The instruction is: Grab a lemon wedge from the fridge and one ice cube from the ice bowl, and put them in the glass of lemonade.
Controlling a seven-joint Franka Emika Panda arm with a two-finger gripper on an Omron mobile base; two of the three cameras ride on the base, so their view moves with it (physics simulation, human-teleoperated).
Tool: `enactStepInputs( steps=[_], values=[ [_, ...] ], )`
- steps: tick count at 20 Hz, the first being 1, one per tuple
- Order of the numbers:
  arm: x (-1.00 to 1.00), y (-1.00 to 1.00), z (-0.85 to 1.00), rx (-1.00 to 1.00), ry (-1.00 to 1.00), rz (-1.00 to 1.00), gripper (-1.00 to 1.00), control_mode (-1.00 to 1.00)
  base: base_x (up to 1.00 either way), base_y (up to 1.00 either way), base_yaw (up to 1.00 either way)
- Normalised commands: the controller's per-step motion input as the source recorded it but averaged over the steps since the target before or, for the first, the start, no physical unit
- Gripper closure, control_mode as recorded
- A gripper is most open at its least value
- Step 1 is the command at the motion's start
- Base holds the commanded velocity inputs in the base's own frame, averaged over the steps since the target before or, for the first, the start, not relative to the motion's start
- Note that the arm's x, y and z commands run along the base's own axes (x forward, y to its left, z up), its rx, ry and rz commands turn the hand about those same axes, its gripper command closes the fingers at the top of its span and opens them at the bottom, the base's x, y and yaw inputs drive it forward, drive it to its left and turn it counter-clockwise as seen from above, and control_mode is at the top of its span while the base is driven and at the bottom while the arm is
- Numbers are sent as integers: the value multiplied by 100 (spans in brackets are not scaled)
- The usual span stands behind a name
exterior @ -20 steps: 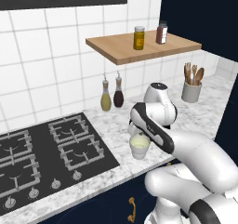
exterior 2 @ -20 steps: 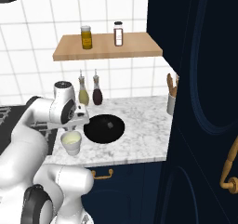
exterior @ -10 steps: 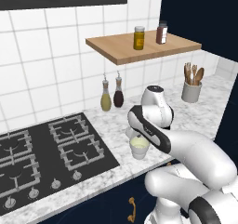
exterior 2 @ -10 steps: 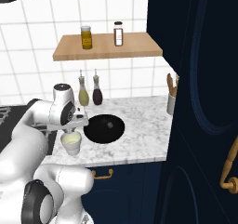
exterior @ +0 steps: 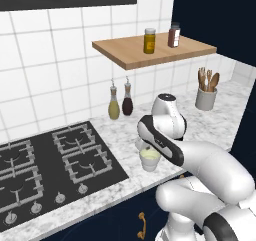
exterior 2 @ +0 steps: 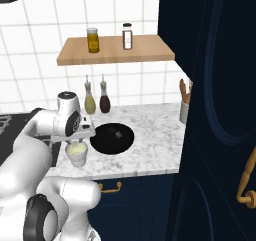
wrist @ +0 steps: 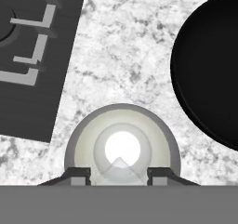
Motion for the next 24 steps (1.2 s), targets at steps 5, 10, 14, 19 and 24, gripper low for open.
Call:
enactStepInputs(
  steps=[5,10,14,19,24],
  values=[
    [0,0,0,0,0,0,-100,-100,0,0,0],
    [0,0,0,0,0,0,-100,-100,0,0,0],
    [-27,0,2,0,-2,0,-100,-100,0,0,0],
    [-45,-5,11,5,-10,0,-100,-100,0,0,0],
    [-34,-27,13,8,-5,0,-100,-100,0,0,0]
  ],
)
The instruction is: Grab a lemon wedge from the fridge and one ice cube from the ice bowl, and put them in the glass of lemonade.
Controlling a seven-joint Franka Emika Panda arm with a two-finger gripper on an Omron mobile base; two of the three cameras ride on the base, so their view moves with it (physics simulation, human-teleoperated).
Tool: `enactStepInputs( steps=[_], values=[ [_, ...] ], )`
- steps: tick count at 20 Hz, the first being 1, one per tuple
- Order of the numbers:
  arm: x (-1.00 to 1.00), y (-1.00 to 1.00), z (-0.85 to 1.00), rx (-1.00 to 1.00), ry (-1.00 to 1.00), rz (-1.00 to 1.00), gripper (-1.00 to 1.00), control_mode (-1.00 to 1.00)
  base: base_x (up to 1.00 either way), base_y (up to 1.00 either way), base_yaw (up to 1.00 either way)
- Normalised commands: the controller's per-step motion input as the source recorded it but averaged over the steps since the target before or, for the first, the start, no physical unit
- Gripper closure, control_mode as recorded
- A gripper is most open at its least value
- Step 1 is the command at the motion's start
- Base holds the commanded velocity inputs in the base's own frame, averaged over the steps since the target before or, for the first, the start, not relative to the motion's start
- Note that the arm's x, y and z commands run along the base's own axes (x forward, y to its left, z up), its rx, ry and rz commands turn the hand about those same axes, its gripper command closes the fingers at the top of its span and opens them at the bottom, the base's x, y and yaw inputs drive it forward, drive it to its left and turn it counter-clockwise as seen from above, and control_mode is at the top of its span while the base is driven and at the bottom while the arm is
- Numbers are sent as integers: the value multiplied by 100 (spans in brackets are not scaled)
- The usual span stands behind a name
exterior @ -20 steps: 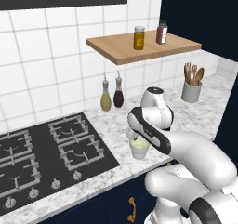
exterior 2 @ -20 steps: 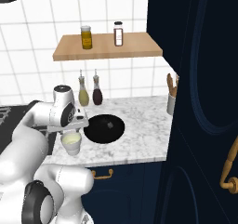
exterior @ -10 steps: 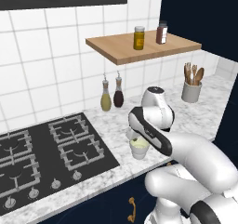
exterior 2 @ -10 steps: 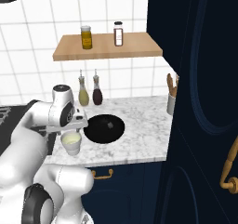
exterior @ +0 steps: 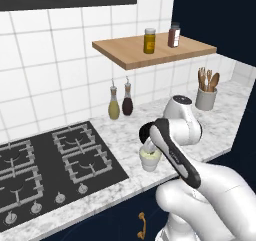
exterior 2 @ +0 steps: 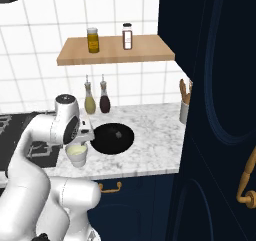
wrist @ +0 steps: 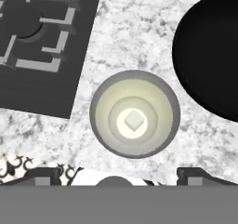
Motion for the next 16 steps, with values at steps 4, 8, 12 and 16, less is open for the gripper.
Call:
enactStepInputs(
  steps=[4,8,12,16],
  values=[
    [-26,-35,29,9,0,-2,-100,-100,0,0,0],
    [-34,-20,96,1,11,-15,-100,-100,0,0,0],
    [-64,0,88,0,16,-23,-100,-100,0,0,0],
    [-89,13,5,-1,0,-17,-100,-100,0,0,0]
  ],
)
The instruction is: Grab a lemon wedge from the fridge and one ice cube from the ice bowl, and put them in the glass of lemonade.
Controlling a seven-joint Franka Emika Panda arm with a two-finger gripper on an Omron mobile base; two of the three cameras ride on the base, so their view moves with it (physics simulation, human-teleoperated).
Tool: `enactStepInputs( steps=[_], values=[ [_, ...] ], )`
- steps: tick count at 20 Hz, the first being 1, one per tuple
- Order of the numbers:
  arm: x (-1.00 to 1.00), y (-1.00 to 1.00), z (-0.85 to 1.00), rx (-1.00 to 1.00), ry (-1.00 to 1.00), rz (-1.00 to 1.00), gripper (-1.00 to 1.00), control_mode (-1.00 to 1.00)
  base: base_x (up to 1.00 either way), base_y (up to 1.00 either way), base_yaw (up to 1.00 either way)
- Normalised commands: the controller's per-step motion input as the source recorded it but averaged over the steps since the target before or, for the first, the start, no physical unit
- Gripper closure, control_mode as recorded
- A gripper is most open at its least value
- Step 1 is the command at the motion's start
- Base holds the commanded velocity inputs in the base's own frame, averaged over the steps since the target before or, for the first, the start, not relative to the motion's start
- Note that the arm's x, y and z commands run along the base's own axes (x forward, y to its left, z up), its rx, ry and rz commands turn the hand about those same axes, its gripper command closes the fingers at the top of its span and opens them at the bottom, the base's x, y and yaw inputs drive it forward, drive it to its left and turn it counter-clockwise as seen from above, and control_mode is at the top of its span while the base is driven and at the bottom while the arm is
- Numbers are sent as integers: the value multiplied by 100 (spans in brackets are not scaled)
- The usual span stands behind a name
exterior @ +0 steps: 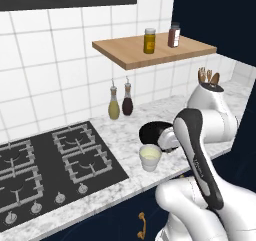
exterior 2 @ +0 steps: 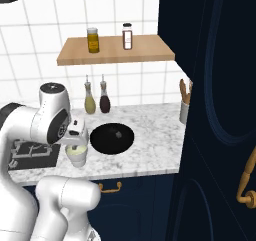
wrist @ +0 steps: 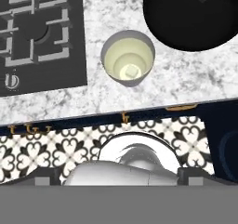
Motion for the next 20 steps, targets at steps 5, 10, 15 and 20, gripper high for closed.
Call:
enactStepInputs(
  steps=[5,10,15,20],
  values=[
    [-14,0,0,0,0,-2,-100,-100,0,0,0],
    [-4,1,-12,0,13,-1,-100,100,-5,0,-2],
    [0,0,0,0,0,0,-100,100,-43,8,-11],
    [0,0,0,0,0,0,-100,100,-100,6,-36]
  ],
)
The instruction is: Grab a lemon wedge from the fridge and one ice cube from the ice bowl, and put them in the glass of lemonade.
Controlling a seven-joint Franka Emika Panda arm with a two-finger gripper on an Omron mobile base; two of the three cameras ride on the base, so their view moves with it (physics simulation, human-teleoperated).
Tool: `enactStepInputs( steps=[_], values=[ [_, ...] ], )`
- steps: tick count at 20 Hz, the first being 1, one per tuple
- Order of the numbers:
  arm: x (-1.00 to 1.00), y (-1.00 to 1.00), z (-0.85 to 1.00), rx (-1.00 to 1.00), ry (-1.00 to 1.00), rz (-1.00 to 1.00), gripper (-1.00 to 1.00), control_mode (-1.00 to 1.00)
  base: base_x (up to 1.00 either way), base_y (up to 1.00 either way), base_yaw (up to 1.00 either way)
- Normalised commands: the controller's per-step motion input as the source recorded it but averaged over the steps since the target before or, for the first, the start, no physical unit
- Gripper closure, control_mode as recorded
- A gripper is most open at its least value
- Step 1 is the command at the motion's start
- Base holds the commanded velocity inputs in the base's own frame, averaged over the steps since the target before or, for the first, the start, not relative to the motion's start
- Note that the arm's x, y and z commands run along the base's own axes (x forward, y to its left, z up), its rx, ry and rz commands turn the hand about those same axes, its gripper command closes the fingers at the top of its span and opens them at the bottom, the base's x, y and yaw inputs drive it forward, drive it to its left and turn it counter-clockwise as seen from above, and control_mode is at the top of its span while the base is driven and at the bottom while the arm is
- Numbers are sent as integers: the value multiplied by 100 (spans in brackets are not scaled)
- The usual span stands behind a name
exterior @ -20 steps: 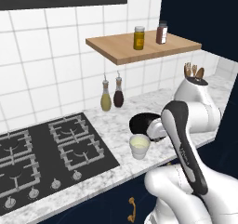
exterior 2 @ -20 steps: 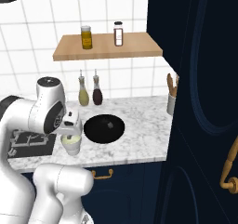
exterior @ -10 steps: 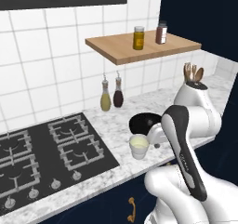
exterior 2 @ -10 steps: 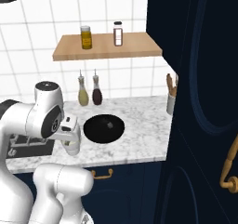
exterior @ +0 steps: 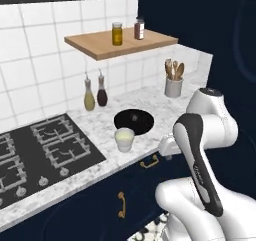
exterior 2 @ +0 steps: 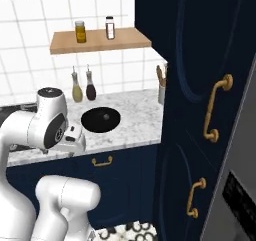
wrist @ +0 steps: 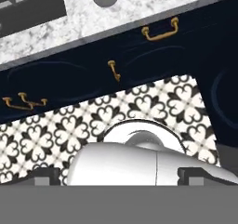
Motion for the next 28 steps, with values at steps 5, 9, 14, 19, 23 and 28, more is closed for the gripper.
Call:
enactStepInputs(
  steps=[5,9,14,19,23,28],
  values=[
    [0,0,0,0,0,0,-100,100,-58,10,-81],
    [0,0,0,0,0,0,-100,100,-31,19,-88],
    [0,0,0,0,0,0,-100,100,-52,2,-78],
    [0,0,0,0,0,0,-100,100,-24,-4,-80],
    [0,0,0,0,0,0,-100,100,0,-10,-88],
    [0,0,0,0,0,0,-100,100,16,-37,-41]
  ],
)
